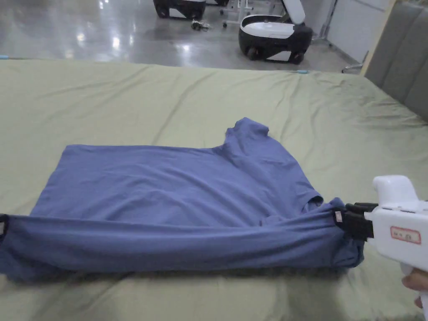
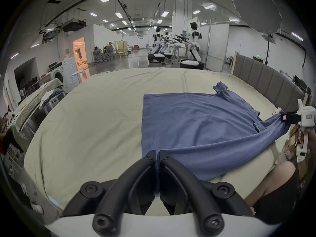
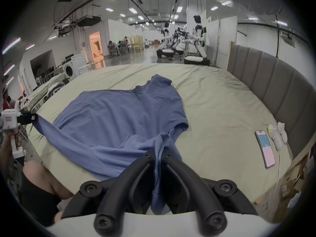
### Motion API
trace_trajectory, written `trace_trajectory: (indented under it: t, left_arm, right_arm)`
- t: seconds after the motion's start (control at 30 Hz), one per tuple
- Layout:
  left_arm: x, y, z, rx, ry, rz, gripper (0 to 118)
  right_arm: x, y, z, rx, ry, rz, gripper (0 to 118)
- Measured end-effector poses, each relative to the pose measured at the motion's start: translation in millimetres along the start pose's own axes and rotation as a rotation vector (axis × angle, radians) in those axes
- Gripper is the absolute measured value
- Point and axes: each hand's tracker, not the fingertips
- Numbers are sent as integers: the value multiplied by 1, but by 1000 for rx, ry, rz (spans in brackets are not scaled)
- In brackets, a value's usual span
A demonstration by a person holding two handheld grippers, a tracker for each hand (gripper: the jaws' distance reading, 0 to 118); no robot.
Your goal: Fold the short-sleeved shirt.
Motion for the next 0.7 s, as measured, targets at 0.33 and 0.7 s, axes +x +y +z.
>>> trace_trajectory:
  t: [0.33,0.7]
  left_arm:
    - [-14,18,-149,-335,28,-47,9]
    - [2,-55,42,95,42,77,0]
  right_arm:
    - [21,30,-126,-228,-104,-75,37]
    - [0,-72,42,267,-142,-217,0]
